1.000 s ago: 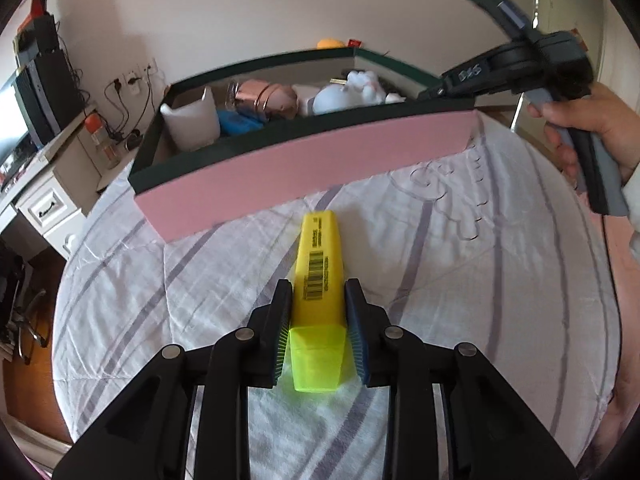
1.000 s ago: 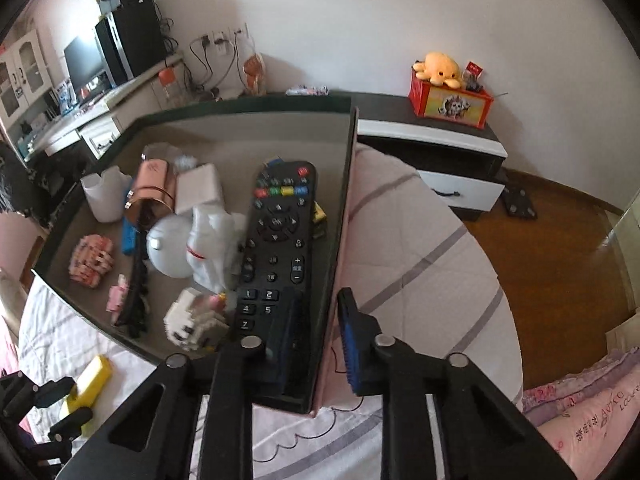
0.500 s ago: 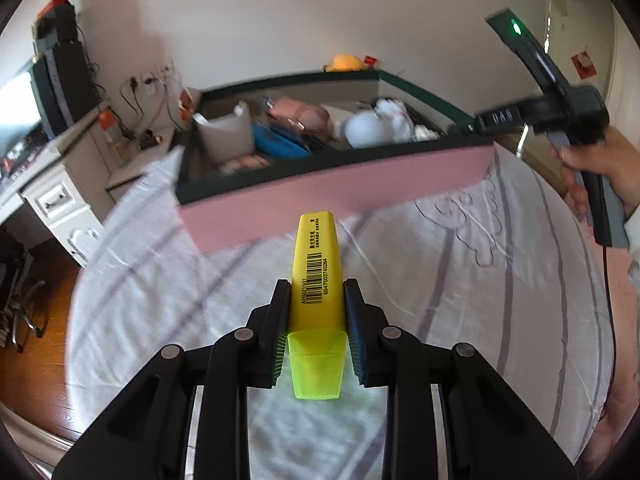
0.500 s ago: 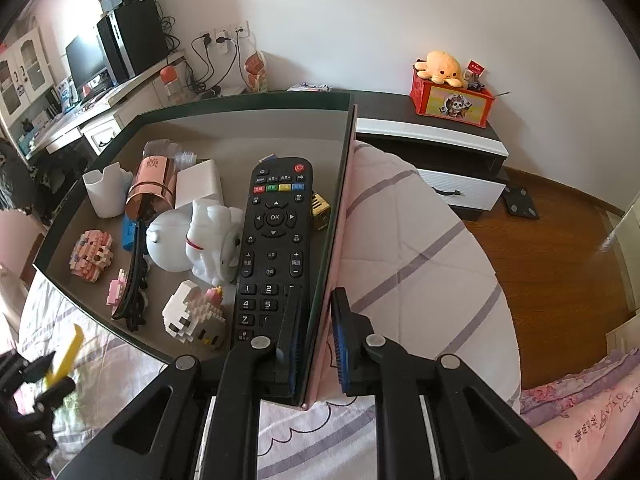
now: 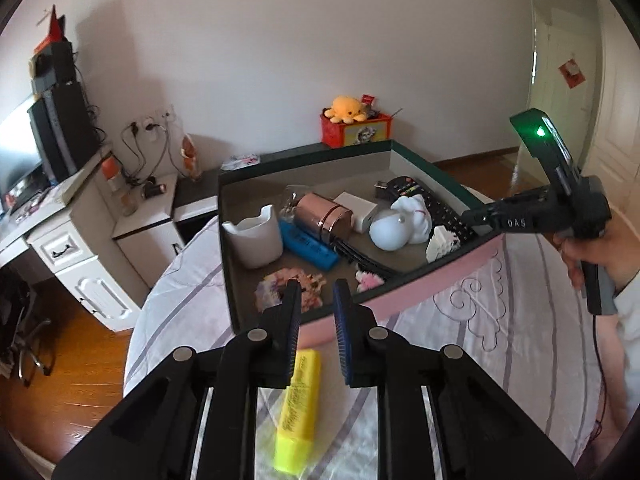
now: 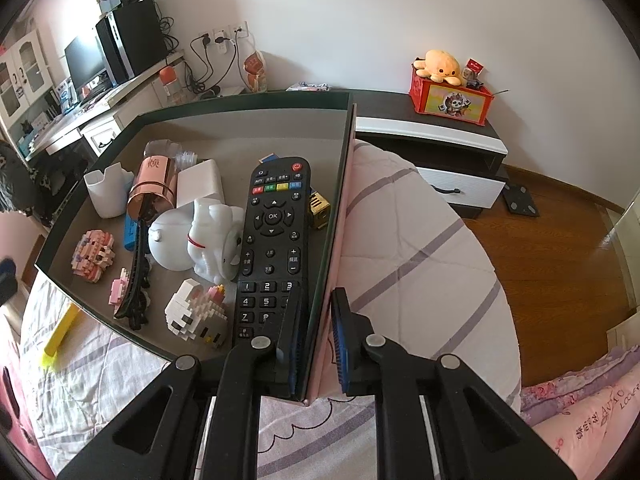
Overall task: Organize rigid objects
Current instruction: 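Carry the yellow highlighter over the pink box with the left tool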
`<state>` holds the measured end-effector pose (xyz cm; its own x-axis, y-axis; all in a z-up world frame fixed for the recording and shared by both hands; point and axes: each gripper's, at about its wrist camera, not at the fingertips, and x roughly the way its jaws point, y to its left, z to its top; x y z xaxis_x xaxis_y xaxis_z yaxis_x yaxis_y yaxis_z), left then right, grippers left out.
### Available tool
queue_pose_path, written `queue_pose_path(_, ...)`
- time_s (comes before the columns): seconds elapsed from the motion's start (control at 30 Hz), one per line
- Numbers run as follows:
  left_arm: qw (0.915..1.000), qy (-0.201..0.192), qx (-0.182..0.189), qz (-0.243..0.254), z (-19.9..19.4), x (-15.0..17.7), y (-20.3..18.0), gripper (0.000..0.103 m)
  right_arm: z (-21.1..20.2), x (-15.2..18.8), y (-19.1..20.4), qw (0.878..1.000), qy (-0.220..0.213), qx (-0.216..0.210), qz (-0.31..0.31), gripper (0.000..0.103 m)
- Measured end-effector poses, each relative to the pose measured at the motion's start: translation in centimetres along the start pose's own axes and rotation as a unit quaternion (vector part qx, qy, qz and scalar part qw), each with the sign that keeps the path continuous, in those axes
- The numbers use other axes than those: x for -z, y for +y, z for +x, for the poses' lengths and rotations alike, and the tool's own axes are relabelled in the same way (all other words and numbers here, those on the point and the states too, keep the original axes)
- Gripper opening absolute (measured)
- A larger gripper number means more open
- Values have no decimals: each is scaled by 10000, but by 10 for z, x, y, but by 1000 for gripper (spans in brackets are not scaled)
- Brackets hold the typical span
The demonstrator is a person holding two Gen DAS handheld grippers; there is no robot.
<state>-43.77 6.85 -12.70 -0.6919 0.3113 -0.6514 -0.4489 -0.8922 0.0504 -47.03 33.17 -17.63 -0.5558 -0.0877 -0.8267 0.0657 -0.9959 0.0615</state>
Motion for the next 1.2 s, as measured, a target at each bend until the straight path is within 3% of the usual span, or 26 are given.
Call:
queue_pose_path(0.2,9995,296,-17,130,0,32,-6,19,0,0,1,10000,0,-9,-3,14)
queue_pose_path(0.3,9972,682,-215,202,12,60,-3,40,0,1,0,10000,-12,-4,3,14)
queue_pose_path(0.43,9931,1100,-384,94,32,80,4,40,0,0,0,10000,-12,-4,13,14)
queue_pose_path(0.5,9937,1064,-335,80,36,82,6,39,0,0,1,10000,-4,1,19,14)
queue_pose_path(0.6,9945,1042,-129,17,39,79,8,26,1,0,0,10000,1,-4,26,14)
queue_pose_path(0.87,9982,585,88,109,0,70,-5,26,1,0,0,10000,38,-12,47,14)
queue_pose_path(1.03,9994,210,63,269,-17,35,-6,26,2,0,-1,10000,46,-12,65,14)
queue_pose_path(1.2,9988,182,10,448,2,-14,-4,26,3,0,-1,10000,49,-22,82,14)
